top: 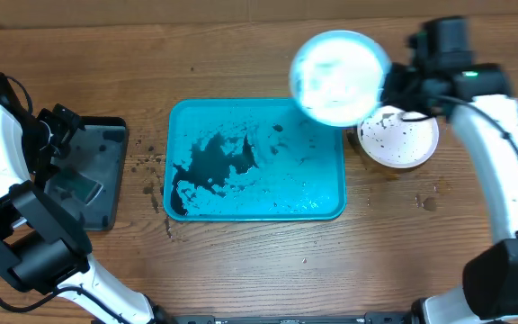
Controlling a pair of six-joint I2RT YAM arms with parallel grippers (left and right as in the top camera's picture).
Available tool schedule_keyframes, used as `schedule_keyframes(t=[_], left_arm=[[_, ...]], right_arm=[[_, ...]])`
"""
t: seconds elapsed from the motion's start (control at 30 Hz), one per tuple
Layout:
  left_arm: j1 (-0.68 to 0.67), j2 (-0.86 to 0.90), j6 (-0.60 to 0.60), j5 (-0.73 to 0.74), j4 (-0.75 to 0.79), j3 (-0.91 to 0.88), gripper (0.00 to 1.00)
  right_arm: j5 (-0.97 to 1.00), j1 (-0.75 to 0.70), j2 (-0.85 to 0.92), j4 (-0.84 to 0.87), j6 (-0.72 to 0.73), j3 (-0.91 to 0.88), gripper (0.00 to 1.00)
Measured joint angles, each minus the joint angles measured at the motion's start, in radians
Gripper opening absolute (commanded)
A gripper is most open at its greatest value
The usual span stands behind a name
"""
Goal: Clean dirty plates on tray and stack at the side
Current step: 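Lower the light blue plate onto the stacked plates and release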
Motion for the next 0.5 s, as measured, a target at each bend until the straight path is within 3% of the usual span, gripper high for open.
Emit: schedule_keyframes(t=[0.1,0.23,0.47,0.5], left_arm=[[0.0,0.0,0.0,0.0,0.0,0.0,1.0],[0.0,0.0,0.0,0.0,0.0,0.0,1.0],[0.0,0.0,0.0,0.0,0.0,0.0,1.0],[0.0,0.0,0.0,0.0,0.0,0.0,1.0]], right_arm=[[0.046,-0.147,0.016,-0.047,0.005,-0.064,0.04],[0.057,-0.24,0.017,0.045,0.008,-0.209,0.04],[0.064,-0.269,0.024,0.192,0.039,-0.373,0.04],[0.061,-0.268,0.024,0.216,0.047,-0.388,0.25]])
